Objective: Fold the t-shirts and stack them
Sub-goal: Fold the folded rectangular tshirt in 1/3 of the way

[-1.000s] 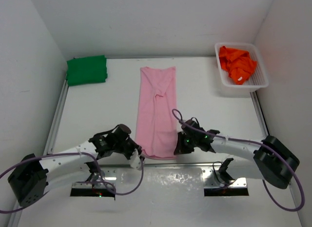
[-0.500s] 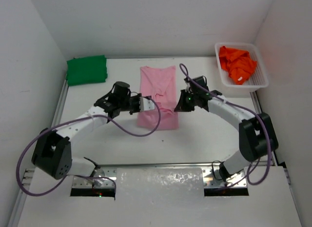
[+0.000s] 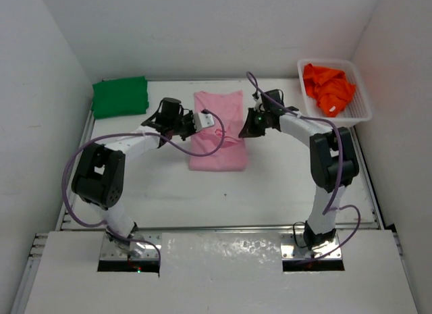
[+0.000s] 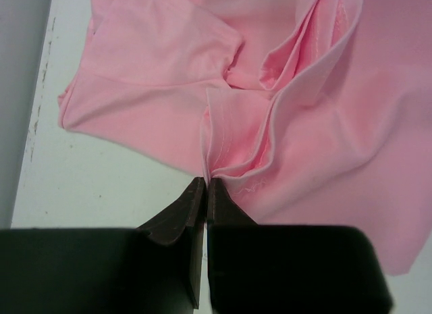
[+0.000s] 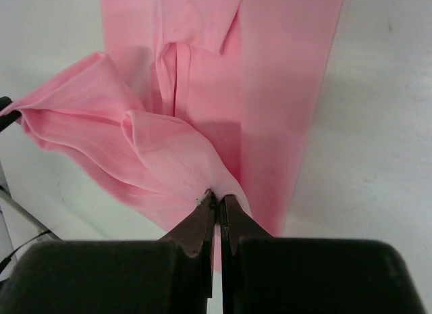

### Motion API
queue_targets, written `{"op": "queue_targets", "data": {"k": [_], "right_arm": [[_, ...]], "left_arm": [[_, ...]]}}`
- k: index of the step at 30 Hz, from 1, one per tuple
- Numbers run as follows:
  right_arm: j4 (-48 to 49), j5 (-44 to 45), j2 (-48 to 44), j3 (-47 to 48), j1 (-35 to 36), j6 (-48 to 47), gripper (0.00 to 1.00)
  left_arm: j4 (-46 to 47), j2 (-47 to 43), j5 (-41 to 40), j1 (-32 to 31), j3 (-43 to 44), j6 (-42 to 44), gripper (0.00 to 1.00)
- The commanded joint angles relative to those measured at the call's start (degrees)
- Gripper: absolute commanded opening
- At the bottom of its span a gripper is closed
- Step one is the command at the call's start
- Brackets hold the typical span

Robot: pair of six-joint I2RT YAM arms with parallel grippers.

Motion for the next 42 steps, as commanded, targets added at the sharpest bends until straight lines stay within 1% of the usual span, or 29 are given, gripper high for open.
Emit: {"op": "queue_targets", "data": {"k": [1, 7, 12, 14, 19, 20, 21, 22, 24, 26, 27, 28, 30, 31, 32, 35, 36, 37, 38, 39, 40, 41, 42], "right_arm": [[2.88, -1.88, 1.88, 2.54, -0.45, -0.17, 0.00], [3.77, -1.44, 4.95, 4.81, -1.59, 0.54, 0.00], [4.38, -2.06, 7.42, 6.05, -1.68, 1.07, 0.00], [4.99, -1.88, 8.56, 6.58, -1.77, 1.24, 0.00], [6.22, -1.79, 11.11, 8.68, -2.47, 1.86, 0.00], [6.31, -1.80, 11.55, 9.21, -2.56, 1.86, 0.01], [6.31, -1.62, 12.34, 9.65, -2.82, 1.86, 0.04], [6.49, -1.27, 12.52, 10.44, -3.00, 1.77, 0.09], [6.40, 0.48, 13.05, 11.15, -3.52, 1.25, 0.09], [7.01, 1.98, 13.05, 11.41, -4.14, 1.59, 0.12], [7.63, 2.51, 12.96, 11.33, -5.10, 2.55, 0.16], [9.02, 3.38, 12.87, 11.06, -5.54, 2.82, 0.16], [8.95, 5.75, 12.00, 11.58, -6.25, 1.70, 0.18], [8.08, 8.46, 11.56, 11.85, -6.34, 0.64, 0.21], [7.38, 9.97, 10.95, 12.11, -6.34, -0.68, 0.27], [7.37, 12.79, 7.52, 11.24, -6.25, -7.17, 0.32], [7.98, 12.62, 5.51, 9.67, -6.16, -8.50, 0.32], [8.33, 11.66, 4.45, 8.78, -5.90, -9.73, 0.29], [8.60, 10.87, 3.39, 7.73, -4.94, -12.53, 0.19], [8.69, 9.90, 2.42, 5.63, -4.24, -13.86, 0.15], [8.95, 8.85, 0.85, 4.57, -3.45, -14.74, 0.13], [9.21, 5.97, 0.22, 3.43, -1.70, -15.62, 0.10], [10.08, 4.11, -0.04, 1.67, -0.81, -15.89, 0.07]], "left_arm": [[6.88, 1.20, 0.04, 0.56, 1.23, 0.54, 0.00], [11.99, 4.54, -1.28, 1.26, 0.26, 0.45, 0.00], [13.15, 5.77, -1.90, 1.35, -0.53, 0.71, 0.00], [13.76, 6.30, -3.30, 1.70, -1.15, 0.98, 0.00], [17.45, 7.79, -3.92, 1.88, -2.29, 1.42, 0.00], [17.89, 8.14, -3.92, 1.88, -2.21, 1.42, 0.00], [19.63, 8.84, -4.70, 1.88, -2.21, 0.81, 0.01], [20.52, 9.37, -6.54, 1.88, -1.95, 0.37, 0.03], [22.37, 10.69, -8.48, 1.88, -1.33, -0.51, 0.06], [22.64, 11.57, -10.06, 1.88, -0.28, -0.34, 0.16], [23.25, 12.27, -10.42, 1.88, -0.10, -0.17, 0.20], [23.69, 12.71, -10.86, 1.88, 0.25, -0.17, 0.28], [25.35, 13.94, -12.70, 1.88, 0.78, -0.86, 0.37], [25.97, 14.38, -14.10, 1.88, 2.17, -1.91, 0.45], [26.06, 14.91, -17.07, 1.97, 3.49, -2.97, 0.47], [21.25, 16.76, -21.13, 2.84, 9.91, -7.45, 0.49], [20.71, 16.76, -21.67, 3.37, 12.10, -8.24, 0.49], [19.57, 16.67, -22.11, 3.72, 13.25, -8.86, 0.49], [16.52, 15.89, -22.20, 3.90, 14.39, -9.30, 0.49], [14.40, 15.45, -21.94, 3.99, 16.49, -8.87, 0.47], [11.68, 14.75, -19.33, 3.99, 17.30, -8.08, 0.44], [5.74, 12.74, -16.43, 3.99, 17.74, -5.29, 0.42], [1.85, 11.41, -13.36, 3.81, 17.14, -3.35, 0.40]]}}
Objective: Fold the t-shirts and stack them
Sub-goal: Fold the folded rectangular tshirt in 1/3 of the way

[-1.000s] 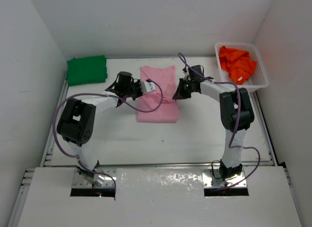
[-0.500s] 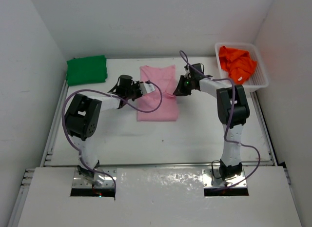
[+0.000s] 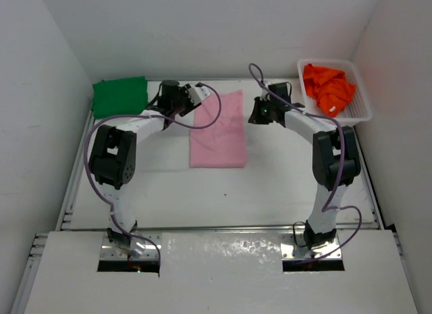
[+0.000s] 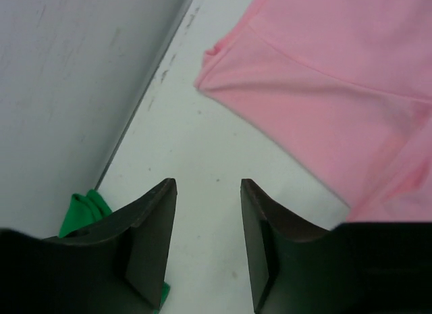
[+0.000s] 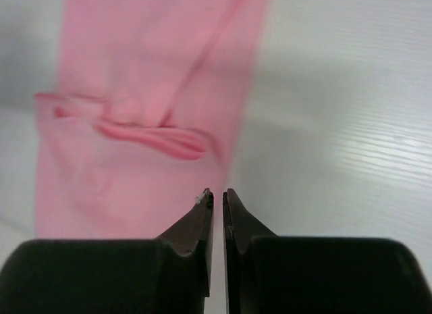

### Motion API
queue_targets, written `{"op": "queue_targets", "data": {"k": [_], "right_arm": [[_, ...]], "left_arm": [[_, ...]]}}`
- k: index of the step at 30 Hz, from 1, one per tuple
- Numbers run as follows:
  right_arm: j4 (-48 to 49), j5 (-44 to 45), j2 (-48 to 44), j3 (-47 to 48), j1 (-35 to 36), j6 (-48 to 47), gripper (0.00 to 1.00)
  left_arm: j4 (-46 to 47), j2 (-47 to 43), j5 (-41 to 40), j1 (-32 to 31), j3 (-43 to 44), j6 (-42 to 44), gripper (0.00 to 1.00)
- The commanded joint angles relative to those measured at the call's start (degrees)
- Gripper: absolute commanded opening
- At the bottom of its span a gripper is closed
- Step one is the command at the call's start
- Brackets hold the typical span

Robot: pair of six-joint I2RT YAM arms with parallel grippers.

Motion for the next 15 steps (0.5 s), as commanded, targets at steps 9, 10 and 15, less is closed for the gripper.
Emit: {"op": "queue_targets", "data": {"k": [9, 10, 15], "right_arm": [[7.56, -11.46, 5.10, 1.60, 6.29, -0.04, 0.00], [7.47, -11.46, 6.33, 2.74, 6.21, 0.57, 0.00], [9.40, -9.09, 13.98, 9.86, 5.59, 3.81, 0.00]], "left_arm": [[-29.85, -16.44, 20.87, -7.48, -17.89, 24.27, 0.48], [-24.87, -15.74, 19.72, -7.83, -18.86, 21.47, 0.48], [-19.12, -12.22, 14.88, -8.19, -22.37, 23.61, 0.47]]}}
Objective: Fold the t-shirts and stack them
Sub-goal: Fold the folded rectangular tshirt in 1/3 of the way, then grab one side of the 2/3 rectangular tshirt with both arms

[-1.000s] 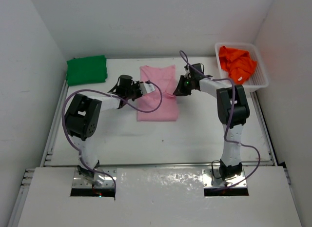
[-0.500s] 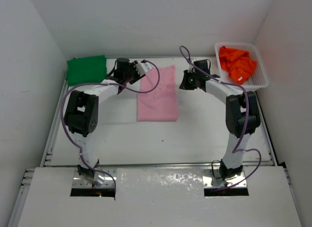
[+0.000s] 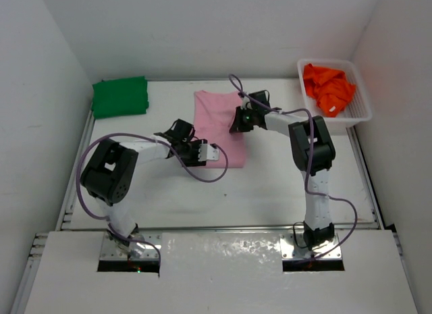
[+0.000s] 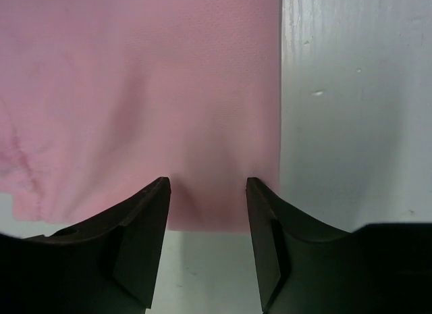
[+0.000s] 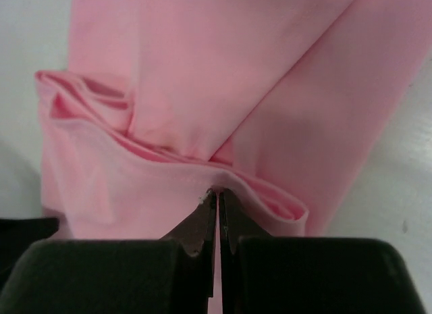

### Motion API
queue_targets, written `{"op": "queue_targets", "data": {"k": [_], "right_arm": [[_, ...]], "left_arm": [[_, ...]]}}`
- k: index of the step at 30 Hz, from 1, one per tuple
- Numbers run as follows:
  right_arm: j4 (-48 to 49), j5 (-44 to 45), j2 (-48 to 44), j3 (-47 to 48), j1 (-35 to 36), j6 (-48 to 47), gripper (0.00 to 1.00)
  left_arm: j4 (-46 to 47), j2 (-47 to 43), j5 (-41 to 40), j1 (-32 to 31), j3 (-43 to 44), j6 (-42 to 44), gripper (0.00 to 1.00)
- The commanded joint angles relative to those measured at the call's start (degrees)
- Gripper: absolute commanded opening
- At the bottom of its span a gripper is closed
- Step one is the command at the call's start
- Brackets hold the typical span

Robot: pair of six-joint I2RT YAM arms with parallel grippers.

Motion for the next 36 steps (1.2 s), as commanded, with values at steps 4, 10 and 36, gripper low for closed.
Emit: {"op": "queue_targets", "data": {"k": [4, 10, 36], "right_arm": [[4.58, 3.00, 4.28, 5.91, -2.33, 7.47, 0.00], [1.27, 7.06, 3.76, 8.62, -3.65, 6.61, 0.01], [-5.10, 6.09, -18.75, -25.91, 1.54, 17.23, 0.59]], "left_arm": [[6.93, 0.54, -2.85, -0.15, -4.19, 8.01, 0.47], [7.46, -0.42, -2.42, -0.24, -3.67, 6.97, 0.47], [7.80, -5.26, -8.92, -2.26, -11.22, 11.45, 0.61]]}}
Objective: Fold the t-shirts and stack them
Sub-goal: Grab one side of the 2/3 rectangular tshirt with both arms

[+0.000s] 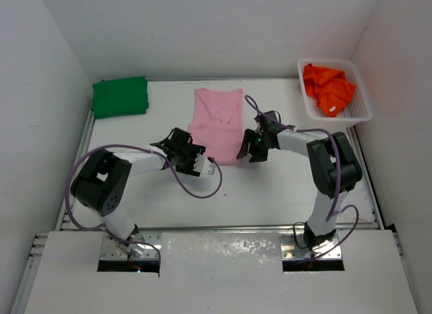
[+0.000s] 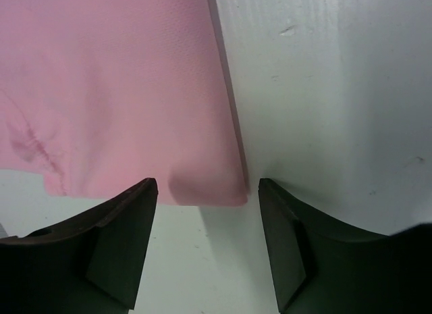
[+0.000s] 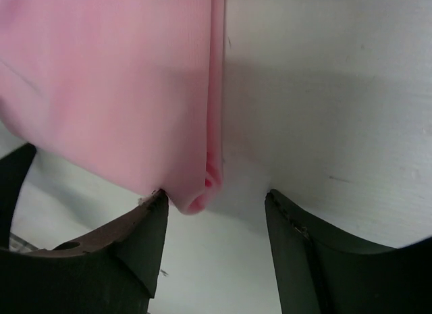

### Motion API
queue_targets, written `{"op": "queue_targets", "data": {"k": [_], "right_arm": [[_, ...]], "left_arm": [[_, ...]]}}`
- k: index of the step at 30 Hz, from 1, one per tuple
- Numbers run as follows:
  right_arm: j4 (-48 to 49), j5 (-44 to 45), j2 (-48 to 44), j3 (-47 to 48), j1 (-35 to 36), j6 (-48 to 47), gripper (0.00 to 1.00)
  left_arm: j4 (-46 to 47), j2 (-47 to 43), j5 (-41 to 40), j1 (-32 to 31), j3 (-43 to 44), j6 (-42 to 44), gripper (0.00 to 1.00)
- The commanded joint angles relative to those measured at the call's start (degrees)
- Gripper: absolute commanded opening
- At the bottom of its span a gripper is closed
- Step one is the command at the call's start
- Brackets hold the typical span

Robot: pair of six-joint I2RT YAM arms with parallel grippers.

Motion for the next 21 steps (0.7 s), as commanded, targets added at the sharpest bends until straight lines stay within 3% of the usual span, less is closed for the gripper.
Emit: {"op": "queue_targets", "data": {"k": [1, 9, 13, 17, 21], "right_arm": [[5.58, -0.88, 1.82, -1.54, 0.01, 5.19, 0.58], [9.70, -3.69, 5.16, -2.07, 0.27, 9.32, 0.55], [10.59, -5.89, 5.35, -3.11, 0.27, 11.70, 0.41], [7.43, -2.65, -1.15, -7.51, 0.18, 8.11, 0.55], [14.44, -2.99, -9.67, -15.15, -0.34, 9.75, 0.58]], "left_arm": [[3.93, 0.95, -1.09, -0.29, -2.37, -1.10, 0.60], [10.00, 1.65, -0.92, -0.20, -4.04, -2.24, 0.42], [10.63, 2.09, -1.01, -0.20, -3.17, -3.12, 0.29], [10.36, 1.48, -1.10, -0.20, -3.51, -2.33, 0.28], [10.28, 0.95, -0.57, -0.29, -4.57, -2.51, 0.27]]}}
